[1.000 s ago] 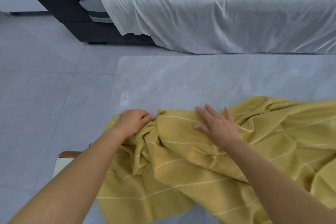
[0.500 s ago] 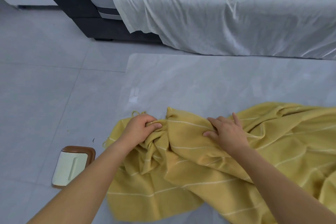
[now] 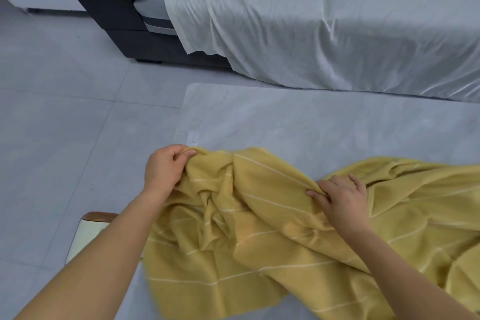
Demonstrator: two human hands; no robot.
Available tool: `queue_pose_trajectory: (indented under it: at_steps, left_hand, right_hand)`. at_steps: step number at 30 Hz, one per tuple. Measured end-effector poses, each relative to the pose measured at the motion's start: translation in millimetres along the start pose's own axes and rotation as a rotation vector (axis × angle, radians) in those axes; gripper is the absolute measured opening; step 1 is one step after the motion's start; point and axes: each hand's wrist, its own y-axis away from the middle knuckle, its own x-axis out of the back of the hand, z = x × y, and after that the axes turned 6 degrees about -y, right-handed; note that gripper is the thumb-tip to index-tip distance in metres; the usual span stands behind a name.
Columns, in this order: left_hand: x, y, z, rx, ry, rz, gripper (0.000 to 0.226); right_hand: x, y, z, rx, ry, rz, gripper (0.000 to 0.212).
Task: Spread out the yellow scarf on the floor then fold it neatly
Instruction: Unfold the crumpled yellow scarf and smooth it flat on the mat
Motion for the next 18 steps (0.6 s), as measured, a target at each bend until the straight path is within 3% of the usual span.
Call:
queue_pose_trajectory:
  at_steps: [3,5,7,10,13,15,18]
  left_hand:
    - [14,-14,-15,0.061,-0.050,0.136,0.022]
    - [15,-15,-19,0.008,-0.146,0.060,0.026]
    - [13,-13,-14,-0.055,-0.226,0.022,0.048]
    - [8,-11,8,0.030,-0.305,-0.018,0.069]
    - [-1,-11,22,0.021,-0.514,-0.095,0.057]
    - [-11,-10,25,-0.061,-0.494,-0.111,0.040]
    - [-25,-7,35,-0.193,-0.306,-0.381,0.058]
  right_hand:
    - [4,2,3,-0.029,-0.002,0.001,0.038]
    - [2,5,4,0.012,0.027,-0.030,0.034]
    - [-1,10,2,0.113,0.066,-0.065,0.028]
    - [-7,23,-3,0.305,0.081,-0.081,0.023]
    - [-12,35,-3,0.433,0.062,-0.108,0.024]
    - [-12,39,-2,0.426,0.045,-0.121,0.029]
    - [-10,37,-4,0.281,-0.052,-0.075,0.049]
